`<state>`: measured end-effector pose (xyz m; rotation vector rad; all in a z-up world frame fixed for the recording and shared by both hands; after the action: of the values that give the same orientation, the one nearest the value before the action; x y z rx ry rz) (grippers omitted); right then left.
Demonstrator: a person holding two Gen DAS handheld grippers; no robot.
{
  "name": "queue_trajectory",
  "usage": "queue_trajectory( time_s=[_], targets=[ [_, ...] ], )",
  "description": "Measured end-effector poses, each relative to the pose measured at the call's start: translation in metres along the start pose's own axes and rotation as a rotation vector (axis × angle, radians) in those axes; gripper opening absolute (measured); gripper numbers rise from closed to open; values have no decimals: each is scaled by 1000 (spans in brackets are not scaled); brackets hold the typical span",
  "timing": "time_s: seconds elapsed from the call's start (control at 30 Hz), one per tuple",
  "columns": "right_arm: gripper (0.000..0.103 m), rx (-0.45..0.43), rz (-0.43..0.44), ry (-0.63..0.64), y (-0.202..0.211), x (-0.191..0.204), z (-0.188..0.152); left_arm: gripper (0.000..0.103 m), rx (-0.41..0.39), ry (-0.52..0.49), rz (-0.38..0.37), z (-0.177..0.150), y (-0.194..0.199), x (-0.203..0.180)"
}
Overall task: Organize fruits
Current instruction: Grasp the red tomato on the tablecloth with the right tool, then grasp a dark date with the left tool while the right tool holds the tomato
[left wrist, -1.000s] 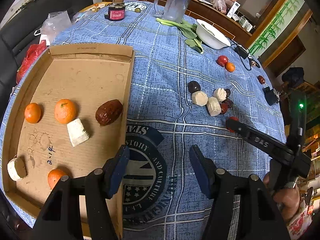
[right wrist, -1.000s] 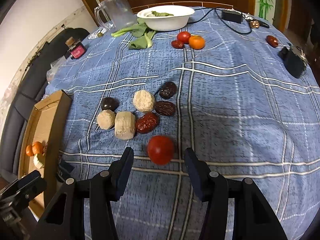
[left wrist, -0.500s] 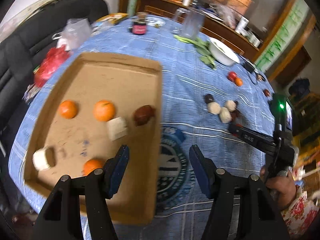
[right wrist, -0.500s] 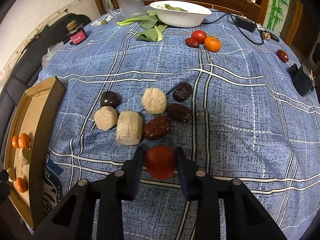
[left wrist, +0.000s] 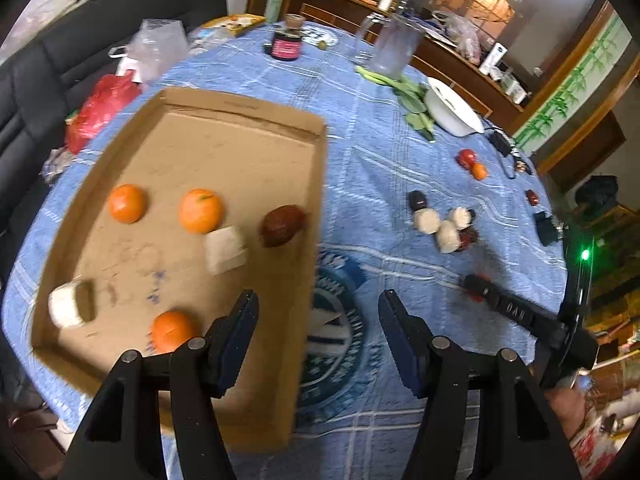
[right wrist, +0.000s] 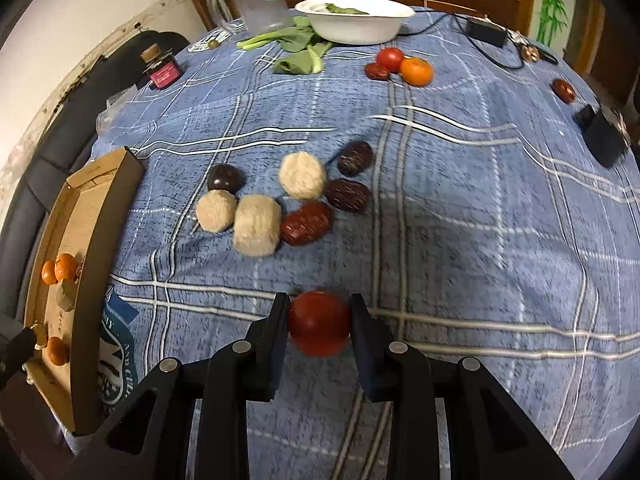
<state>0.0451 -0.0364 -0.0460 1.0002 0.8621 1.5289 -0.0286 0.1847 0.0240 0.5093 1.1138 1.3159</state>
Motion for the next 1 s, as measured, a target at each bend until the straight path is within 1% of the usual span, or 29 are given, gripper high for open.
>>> queue_trajectory(
  time_s=[0.1,0.23,0.3,0.47,0.53,0.67,0.73,0.8,0.87,0.9,0.93,1.0],
  targets=[
    [32,-12,11,-16,11,-6,-5,61,14,-15,-36,12,-13,-12],
    [32,-22,19,-64,21,-17,-9,61,59,-29,-88,32,-41,-34],
    [32,-25,24,-90,25,-22,-12,61,71,-54,-103,40,-56,-47],
    [32,-22,24,-140,27,-32,-18,61,116,-165,-112,51,-100,-84],
    [32,-18,24,-154,27,-33,-20,61,120,-185,-106,58,-114,-91],
    [32,-15,22,-158,27,-31,-23,61,128,-185,-112,76,-139,-96],
    [32,-14,19,-160,26,-30,-23,54,144,-205,-116,80,-151,-100],
    [32,-11,17,-159,26,-28,-23,37,172,-241,-108,79,-162,-103],
    [32,-10,11,-152,25,-26,-23,28,201,-307,-95,72,-172,-109],
    [32,-10,8,-148,24,-26,-23,24,182,-330,-92,71,-172,-112],
    [32,-10,6,-146,24,-26,-23,23,172,-340,-86,71,-171,-114],
    [32,-10,1,-143,23,-26,-23,21,172,-326,-90,72,-170,-112]
  ],
)
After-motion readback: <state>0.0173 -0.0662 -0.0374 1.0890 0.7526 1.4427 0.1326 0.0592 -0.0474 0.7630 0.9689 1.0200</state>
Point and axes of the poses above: each gripper's, at about its wrist camera, not at the fingertips, and y roughly against the way its jaws point, x to its left, z to its top, the point moved 8 cm from there along -y, roughly the way its jaws point, and after that the axes turned 4 degrees about -z, right-handed, at the moved point
